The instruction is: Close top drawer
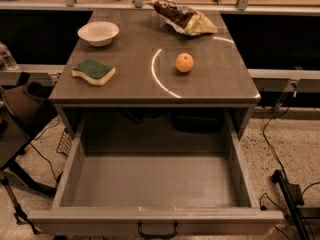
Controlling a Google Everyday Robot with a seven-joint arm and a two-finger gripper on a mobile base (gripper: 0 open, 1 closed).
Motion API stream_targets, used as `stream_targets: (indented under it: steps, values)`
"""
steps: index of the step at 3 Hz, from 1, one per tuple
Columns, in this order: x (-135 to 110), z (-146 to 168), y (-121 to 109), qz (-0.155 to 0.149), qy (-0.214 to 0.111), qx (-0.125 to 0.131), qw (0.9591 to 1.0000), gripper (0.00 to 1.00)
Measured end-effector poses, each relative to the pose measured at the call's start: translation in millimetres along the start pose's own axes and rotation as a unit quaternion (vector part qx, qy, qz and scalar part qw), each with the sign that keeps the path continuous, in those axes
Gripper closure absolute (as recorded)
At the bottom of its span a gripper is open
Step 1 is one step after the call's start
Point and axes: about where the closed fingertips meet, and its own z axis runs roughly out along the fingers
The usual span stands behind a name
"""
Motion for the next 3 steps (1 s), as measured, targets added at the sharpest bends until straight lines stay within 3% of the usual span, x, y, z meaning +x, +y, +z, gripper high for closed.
stream_targets:
  steps: [1, 3]
  values:
    - [-16.8, 14.7, -21.8, -0.041, -0.022, 0.029, 0.9985, 1.0]
    - [-65.5, 21.3, -76.2, -0.114, -0.068, 0.091, 0.987, 1.0]
